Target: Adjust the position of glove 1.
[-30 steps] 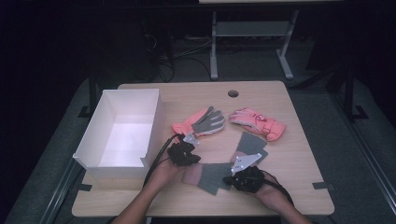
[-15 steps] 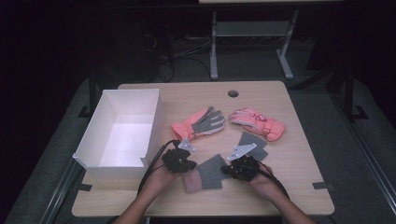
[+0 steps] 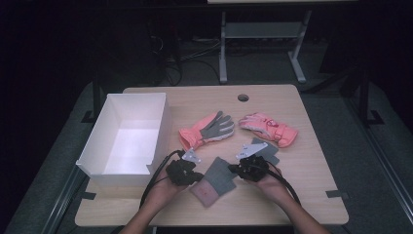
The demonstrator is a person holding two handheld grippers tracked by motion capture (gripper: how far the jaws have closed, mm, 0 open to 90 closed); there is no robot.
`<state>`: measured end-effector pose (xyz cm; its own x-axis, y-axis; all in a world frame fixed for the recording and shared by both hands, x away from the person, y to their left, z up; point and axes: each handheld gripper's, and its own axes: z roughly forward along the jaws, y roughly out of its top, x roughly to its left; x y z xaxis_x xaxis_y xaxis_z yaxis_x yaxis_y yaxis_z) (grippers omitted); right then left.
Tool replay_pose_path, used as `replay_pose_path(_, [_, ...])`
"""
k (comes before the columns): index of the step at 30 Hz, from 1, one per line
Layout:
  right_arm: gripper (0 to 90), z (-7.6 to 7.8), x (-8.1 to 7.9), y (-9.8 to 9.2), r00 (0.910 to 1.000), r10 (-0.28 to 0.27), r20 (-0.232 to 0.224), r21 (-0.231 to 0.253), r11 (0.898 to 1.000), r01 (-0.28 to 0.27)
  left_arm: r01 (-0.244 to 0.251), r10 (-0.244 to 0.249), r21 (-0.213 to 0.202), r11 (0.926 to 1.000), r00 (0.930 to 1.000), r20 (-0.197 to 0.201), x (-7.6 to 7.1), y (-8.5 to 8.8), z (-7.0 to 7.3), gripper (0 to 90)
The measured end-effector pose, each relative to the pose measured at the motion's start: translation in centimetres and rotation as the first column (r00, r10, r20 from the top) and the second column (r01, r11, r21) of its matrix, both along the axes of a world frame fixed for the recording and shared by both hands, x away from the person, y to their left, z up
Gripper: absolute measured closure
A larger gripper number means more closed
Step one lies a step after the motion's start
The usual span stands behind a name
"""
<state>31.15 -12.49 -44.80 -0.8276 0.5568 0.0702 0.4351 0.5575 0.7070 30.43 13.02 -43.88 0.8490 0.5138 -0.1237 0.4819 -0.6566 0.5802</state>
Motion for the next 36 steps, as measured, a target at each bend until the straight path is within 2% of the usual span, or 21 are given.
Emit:
replay_pose_path(1, [90.0,0.0,0.0,0.0,1.0,0.0,0.0,0.0,1.0,0.0,0.0,0.0,0.0,1.0,1.0,0.0,0.0,0.0,0.0,89.8])
replay_pose_path(3, [89.9,0.3,-1.5,-0.3,0.9996,0.028,-0.007,0.011,1.0,-0.028,0.02,-0.02,0.024,0.9995,0.9998,0.003,-0.4,0.5,0.0,89.7])
replay_pose_path(6, [89.9,0.1,-2.4,-0.3,0.9991,0.04,-0.016,0.013,0.999,-0.04,0.013,-0.013,0.019,0.9997,0.9999,0.004,-0.6,0.6,-0.1,89.8])
replay_pose_path(8, [89.9,-0.1,-3.5,0.0,0.9971,0.069,-0.032,-0.001,0.998,-0.07,0.001,-0.001,0.011,0.9999,1.0,-0.003,-0.9,0.8,-0.2,89.8])
replay_pose_path(11, [89.9,-0.4,-3.7,0.4,0.9953,0.091,-0.033,-0.018,0.996,-0.092,0.011,-0.011,0.021,0.9997,0.9999,-0.008,-0.9,0.8,-0.2,89.8])
replay_pose_path(12, [89.9,-0.7,-3.6,0.8,0.9941,0.098,-0.047,-0.039,0.994,-0.1,0.016,-0.015,0.021,0.9997,0.9998,-0.01,-0.8,0.7,-0.3,89.8])
replay_pose_path(14, [90.0,-1.0,-3.5,1.0,0.9942,0.102,-0.035,-0.077,0.992,-0.104,0.029,-0.029,0.02,0.9994,0.9994,-0.022,-0.8,0.7,-0.3,89.8])
replay_pose_path(16, [90.0,-1.0,-3.2,0.8,0.9948,0.094,-0.039,-0.074,0.993,-0.097,0.025,-0.025,-0.001,0.9997,0.999,-0.037,-0.9,0.5,-0.4,89.8])
replay_pose_path(19, [89.9,-1.0,-2.9,0.6,0.9964,0.078,-0.034,-0.077,0.994,-0.08,0.039,-0.039,-0.002,0.9992,0.998,-0.049,-1.0,0.3,-0.4,89.8])
replay_pose_path(20, [89.9,-1.1,-2.5,0.3,0.9972,0.07,-0.027,-0.081,0.994,-0.072,0.058,-0.059,-0.009,0.9983,0.997,-0.05,-1.1,0.0,-0.5,89.8])
replay_pose_path(21, [90.0,-1.0,-2.3,0.2,0.9978,0.061,-0.027,-0.086,0.994,-0.063,0.054,-0.055,-0.021,0.9984,0.9972,-0.051,-1.3,-0.3,-0.5,89.8])
replay_pose_path(24, [89.9,-1.0,-1.9,0.1,0.9985,0.05,-0.021,-0.092,0.994,-0.052,0.082,-0.083,-0.015,0.9965,0.995,-0.055,-1.4,-0.7,-0.5,89.8])
replay_pose_path(25, [90.0,-1.0,-1.5,0.0,0.9995,0.03,-0.014,-0.101,0.994,-0.031,0.098,-0.1,-0.035,0.9946,0.9931,-0.06,-1.6,-1.3,-0.7,89.7])
replay_pose_path(26, [90.0,-1.0,-1.5,0.0,0.9995,0.03,-0.014,-0.101,0.994,-0.031,0.098,-0.1,-0.035,0.9946,0.9931,-0.06,-1.6,-1.3,-0.7,89.8])
replay_pose_path(27, [90.0,-1.0,-1.2,-0.1,0.9999,0.012,-0.003,-0.103,0.995,-0.012,0.124,-0.127,-0.047,0.9912,0.9902,-0.059,-1.8,-1.9,-0.7,89.8])
replay_pose_path(30, [90.0,-1.1,-0.7,-0.2,1.0,-0.004,0.003,-0.104,0.995,0.004,0.162,-0.165,-0.055,0.9852,0.9848,-0.053,-2.1,-2.9,-0.8,89.8])
replay_pose_path(35, [90.0,-1.2,-0.1,-0.4,0.9995,-0.028,0.016,-0.108,0.994,0.029,0.201,-0.205,-0.074,0.9768,0.9774,-0.051,-2.2,-4.2,-1.0,89.8])
replay_pose_path(36, [90.0,-1.2,0.2,-0.4,0.9992,-0.034,0.022,-0.106,0.994,0.036,0.216,-0.221,-0.088,0.9725,0.9738,-0.054,-2.2,-4.9,-1.1,89.8])
